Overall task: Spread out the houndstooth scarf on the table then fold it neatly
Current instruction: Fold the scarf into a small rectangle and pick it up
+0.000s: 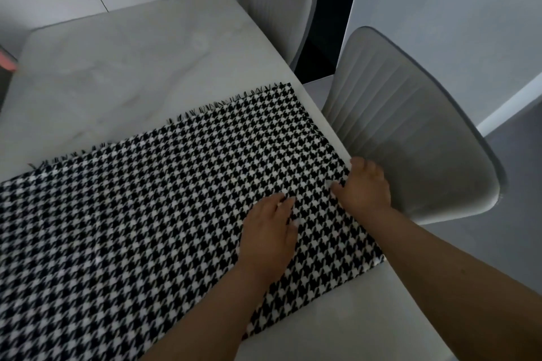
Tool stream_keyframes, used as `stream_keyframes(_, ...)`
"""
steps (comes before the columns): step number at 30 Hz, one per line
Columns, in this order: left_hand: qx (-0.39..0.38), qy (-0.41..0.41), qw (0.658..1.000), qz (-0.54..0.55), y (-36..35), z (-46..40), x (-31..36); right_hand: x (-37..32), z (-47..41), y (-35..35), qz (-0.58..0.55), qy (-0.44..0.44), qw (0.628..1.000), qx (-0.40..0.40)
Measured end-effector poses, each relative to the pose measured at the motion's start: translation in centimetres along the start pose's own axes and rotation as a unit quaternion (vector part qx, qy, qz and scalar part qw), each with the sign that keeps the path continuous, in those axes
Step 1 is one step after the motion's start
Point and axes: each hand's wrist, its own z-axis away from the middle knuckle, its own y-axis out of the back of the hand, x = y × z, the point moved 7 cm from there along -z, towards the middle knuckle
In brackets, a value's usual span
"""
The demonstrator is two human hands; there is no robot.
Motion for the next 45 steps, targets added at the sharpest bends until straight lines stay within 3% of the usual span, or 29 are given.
stream_keyframes(2, -0.041, -0.026, 0.997, -0.053, -1.2, -0.8, -0.3, -2.8, 0.3, 0.5, 0.027, 0.111, 0.991, 0.076)
stream_keyframes(3, -0.054, -0.005, 0.997, -0.055, -1.7, -1.1, -1.0, -4.6, 0.5, 0.0, 0.011, 0.181, 0.982, 0.061)
stream_keyframes(5, -0.043, 0.045, 0.998, -0.033, -2.1, -1.3, -2.5, -8.0, 1.0, -2.3, 0.014, 0.313, 0.949, -0.045)
stream_keyframes(7, -0.018, 0.058, 0.998, -0.017, -1.9, -1.1, -3.2, -9.1, 0.3, -4.3, 0.073, 0.374, 0.917, -0.117)
stream_keyframes(13, -0.021, 0.071, 0.997, -0.018, -1.7, -2.0, -3.6, -9.1, -9.8, -2.8, 0.156, 0.274, 0.943, -0.104)
stream_keyframes(18, 0.025, 0.069, 0.996, -0.055, -1.1, -4.4, -3.6, -12.1, -13.5, -2.6, 0.226, 0.348, 0.903, -0.114)
stream_keyframes(20, 0.040, 0.069, 0.994, -0.069, -0.8, -5.3, -3.8, -11.6, -15.5, -1.8, 0.178, 0.287, 0.934, -0.118)
stream_keyframes(23, 0.040, 0.052, 0.995, -0.075, -0.7, -6.7, -3.2, -11.4, -17.4, 0.4, 0.012, 0.195, 0.978, -0.080)
stream_keyframes(26, -0.041, 0.007, 0.999, 0.007, -2.1, -8.4, -0.3, -10.9, -18.1, 0.4, -0.145, 0.085, 0.976, -0.135)
stream_keyframes(28, -0.136, -0.020, 0.989, 0.057, -4.0, -9.3, 2.3, -11.0, -17.8, 0.0, -0.146, 0.078, 0.970, -0.177)
stream_keyframes(32, -0.238, -0.087, 0.967, 0.006, -6.5, -10.0, 6.7, -11.2, -17.4, -0.6, -0.117, 0.099, 0.963, -0.222)
stream_keyframes(37, -0.320, -0.028, 0.947, 0.033, -7.9, -11.5, 7.0, -10.3, -17.2, -0.5, -0.145, 0.100, 0.959, -0.221)
stream_keyframes(41, -0.251, 0.050, 0.953, 0.165, -6.7, -11.4, 5.5, -10.1, -17.2, 0.1, -0.164, 0.099, 0.958, -0.213)
stream_keyframes(45, -0.170, 0.207, 0.895, 0.356, -5.4, -10.1, 3.0, -10.6, -16.7, 0.6, -0.206, 0.091, 0.953, -0.205)
